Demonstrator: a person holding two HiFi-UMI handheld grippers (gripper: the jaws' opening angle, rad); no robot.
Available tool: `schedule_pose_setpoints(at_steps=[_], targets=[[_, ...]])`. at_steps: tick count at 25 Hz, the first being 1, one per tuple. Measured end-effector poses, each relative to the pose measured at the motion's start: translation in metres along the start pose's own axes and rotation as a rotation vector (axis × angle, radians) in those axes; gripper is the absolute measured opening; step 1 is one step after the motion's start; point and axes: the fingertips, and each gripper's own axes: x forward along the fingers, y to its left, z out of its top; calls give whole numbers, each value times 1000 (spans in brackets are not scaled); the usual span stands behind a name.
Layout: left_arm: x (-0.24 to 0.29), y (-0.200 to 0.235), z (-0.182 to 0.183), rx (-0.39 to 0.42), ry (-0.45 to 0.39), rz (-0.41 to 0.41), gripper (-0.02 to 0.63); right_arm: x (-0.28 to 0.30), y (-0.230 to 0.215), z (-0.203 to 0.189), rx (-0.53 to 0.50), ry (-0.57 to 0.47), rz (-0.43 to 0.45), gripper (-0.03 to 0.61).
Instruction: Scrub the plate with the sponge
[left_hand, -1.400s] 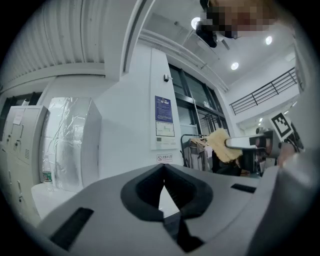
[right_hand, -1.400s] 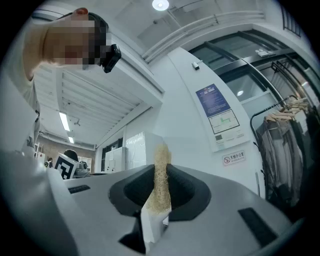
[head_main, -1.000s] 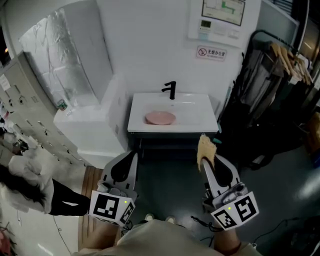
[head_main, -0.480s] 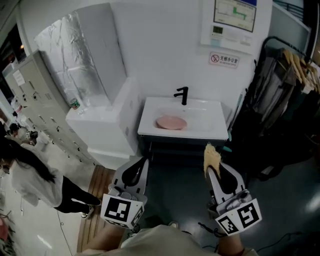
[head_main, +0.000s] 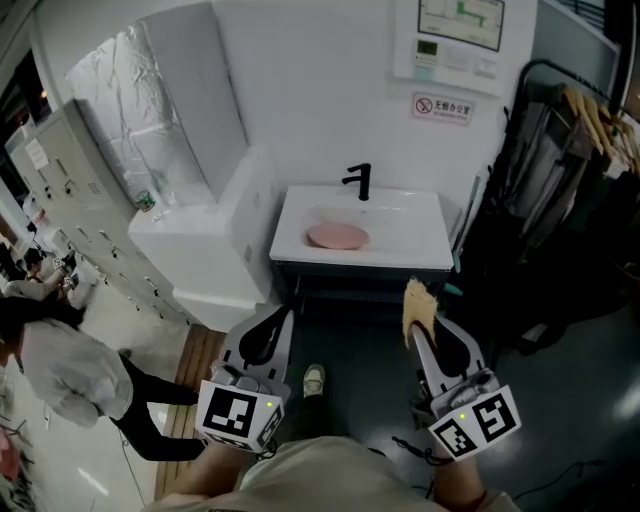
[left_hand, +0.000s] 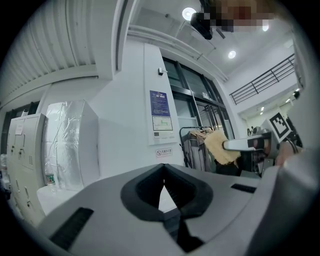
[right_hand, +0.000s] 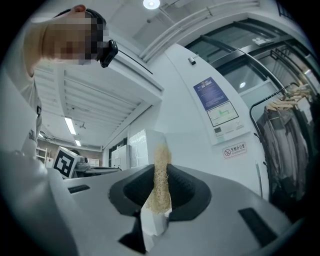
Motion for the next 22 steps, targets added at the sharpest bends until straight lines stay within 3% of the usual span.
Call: schedule_pose_setpoints(at_steps=[11, 22], targets=[[42, 17, -23, -22, -13, -19, 5, 34, -28, -23, -17, 27, -11, 78], [127, 90, -51, -50, 29, -26, 5, 136, -73, -52, -5, 85, -15, 78]])
